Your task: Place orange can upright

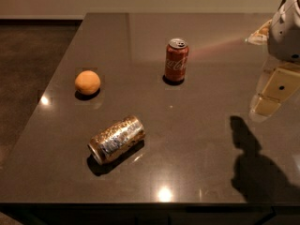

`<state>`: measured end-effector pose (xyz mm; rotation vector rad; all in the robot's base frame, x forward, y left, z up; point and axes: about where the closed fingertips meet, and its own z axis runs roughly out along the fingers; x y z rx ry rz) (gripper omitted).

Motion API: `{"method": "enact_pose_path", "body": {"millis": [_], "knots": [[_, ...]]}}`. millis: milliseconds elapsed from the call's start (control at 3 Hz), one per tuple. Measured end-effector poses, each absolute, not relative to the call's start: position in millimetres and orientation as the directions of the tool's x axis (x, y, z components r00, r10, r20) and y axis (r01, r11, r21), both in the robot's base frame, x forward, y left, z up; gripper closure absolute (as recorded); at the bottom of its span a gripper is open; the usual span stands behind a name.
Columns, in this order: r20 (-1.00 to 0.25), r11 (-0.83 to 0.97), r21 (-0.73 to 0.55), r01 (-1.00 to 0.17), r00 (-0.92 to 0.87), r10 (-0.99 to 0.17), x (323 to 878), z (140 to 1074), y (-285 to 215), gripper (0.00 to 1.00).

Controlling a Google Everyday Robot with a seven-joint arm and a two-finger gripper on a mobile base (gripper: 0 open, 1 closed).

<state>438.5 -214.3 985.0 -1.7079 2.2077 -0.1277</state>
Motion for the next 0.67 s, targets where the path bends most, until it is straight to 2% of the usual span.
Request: {"method": "enact_pose_path", "body": {"millis": [667], "knots": [[-0.223, 0.223, -0.27, -0.937, -0.164, -0.961, 444.3, 989.8, -196.9, 0.0]]}}
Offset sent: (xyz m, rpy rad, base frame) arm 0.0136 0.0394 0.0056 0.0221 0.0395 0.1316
